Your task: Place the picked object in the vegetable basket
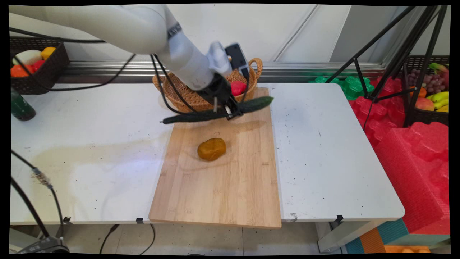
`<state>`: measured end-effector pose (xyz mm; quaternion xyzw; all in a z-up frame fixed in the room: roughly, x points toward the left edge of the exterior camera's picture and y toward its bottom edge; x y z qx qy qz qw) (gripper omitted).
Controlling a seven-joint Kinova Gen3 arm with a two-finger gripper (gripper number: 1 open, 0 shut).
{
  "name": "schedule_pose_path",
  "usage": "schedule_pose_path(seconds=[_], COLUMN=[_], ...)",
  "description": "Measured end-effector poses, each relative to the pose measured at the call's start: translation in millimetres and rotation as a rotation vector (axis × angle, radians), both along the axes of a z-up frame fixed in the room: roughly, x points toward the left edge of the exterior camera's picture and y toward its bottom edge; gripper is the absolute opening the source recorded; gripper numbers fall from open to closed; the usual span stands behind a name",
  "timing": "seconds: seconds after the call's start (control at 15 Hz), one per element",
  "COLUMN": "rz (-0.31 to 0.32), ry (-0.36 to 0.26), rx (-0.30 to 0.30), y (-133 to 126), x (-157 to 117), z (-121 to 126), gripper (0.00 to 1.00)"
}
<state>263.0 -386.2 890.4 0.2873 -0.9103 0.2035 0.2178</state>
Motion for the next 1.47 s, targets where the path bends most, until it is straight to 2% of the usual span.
schedule_pose_path(seconds=[0.33,0.53,0.73,1.13,1.27,1.47], rz=[0.114,0.225,0.336,0.483,0.527,0.561], ry=[0.078,0.13,0.164,0.188,0.178,0.148], rx=[-0.062,-0.11,-0.156,-0.203,-0.213,-0.211], y=[15.6,13.5,2.3,-29.4,-48.1,-74.3], x=[21.3,39.0,57.1,76.6,82.1,85.9], z=[49.5,75.4,90.8,97.4,93.1,80.9], gripper=[0.0,0.0,0.0,0.0,0.0,0.0])
